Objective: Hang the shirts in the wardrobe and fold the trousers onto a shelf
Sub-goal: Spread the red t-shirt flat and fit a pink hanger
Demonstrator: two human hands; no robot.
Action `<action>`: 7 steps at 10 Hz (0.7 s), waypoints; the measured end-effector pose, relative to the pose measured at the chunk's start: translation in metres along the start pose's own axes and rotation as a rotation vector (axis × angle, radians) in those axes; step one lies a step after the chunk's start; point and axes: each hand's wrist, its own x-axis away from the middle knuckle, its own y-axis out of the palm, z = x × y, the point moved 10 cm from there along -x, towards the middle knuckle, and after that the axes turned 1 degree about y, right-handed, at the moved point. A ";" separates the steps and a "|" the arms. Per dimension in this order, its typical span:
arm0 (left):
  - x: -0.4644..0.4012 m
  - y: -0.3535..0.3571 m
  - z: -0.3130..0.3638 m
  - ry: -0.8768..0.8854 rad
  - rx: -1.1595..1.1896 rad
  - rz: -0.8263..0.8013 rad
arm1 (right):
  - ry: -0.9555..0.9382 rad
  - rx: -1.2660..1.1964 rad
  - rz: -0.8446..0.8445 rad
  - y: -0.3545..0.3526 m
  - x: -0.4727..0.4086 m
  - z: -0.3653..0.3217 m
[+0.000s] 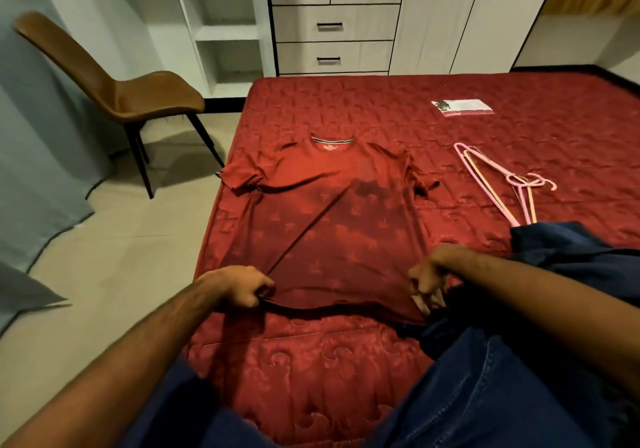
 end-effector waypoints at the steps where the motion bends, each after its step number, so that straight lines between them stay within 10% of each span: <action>1: -0.010 0.006 0.006 -0.040 0.220 -0.100 | -0.076 -0.239 -0.066 -0.008 0.001 -0.003; 3: -0.023 -0.083 -0.047 -0.132 0.239 0.453 | -0.364 -0.261 0.800 -0.149 -0.009 -0.048; 7: -0.077 -0.155 -0.259 -0.683 0.795 1.000 | -0.504 -0.194 1.240 -0.398 -0.062 -0.106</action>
